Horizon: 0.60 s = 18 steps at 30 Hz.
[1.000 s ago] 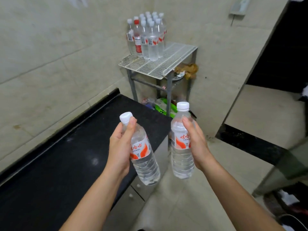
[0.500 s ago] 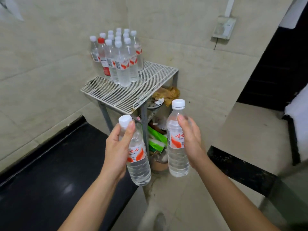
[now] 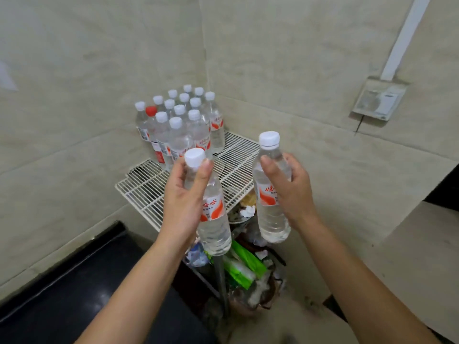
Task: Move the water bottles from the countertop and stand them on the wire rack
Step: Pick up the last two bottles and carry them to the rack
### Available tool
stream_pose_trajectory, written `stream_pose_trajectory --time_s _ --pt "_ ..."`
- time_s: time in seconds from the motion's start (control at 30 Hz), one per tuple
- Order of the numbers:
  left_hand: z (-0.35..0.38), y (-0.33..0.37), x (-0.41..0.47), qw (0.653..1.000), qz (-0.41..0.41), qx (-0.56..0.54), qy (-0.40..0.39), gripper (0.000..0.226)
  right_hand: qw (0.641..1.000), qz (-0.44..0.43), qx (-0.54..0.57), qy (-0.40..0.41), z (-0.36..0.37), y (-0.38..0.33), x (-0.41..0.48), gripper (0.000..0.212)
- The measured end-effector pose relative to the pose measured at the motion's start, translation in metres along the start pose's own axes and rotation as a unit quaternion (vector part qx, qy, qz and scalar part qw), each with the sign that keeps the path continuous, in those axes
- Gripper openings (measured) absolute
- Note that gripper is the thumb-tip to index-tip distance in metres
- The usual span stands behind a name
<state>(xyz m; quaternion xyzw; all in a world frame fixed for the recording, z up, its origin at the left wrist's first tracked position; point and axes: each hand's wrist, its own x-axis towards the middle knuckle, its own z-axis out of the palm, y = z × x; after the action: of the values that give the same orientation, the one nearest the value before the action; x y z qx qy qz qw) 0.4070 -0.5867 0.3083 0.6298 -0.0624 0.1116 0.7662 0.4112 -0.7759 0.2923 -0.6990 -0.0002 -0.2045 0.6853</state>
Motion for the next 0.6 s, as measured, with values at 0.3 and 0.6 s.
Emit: stream_pose_trajectory --time_s 0.3,0.6 --pt "0.057 -0.040 0.105 0.992 0.059 0.065 0.092 0.025 0.997 -0.017 0.062 -0.036 0.020 0.046 0.168 0.030" --pt "0.109 -0.068 0.197 0.928 0.106 0.349 0.079 0.033 0.990 -0.079 -0.010 -0.113 0.009 0.085 0.302 0.027"
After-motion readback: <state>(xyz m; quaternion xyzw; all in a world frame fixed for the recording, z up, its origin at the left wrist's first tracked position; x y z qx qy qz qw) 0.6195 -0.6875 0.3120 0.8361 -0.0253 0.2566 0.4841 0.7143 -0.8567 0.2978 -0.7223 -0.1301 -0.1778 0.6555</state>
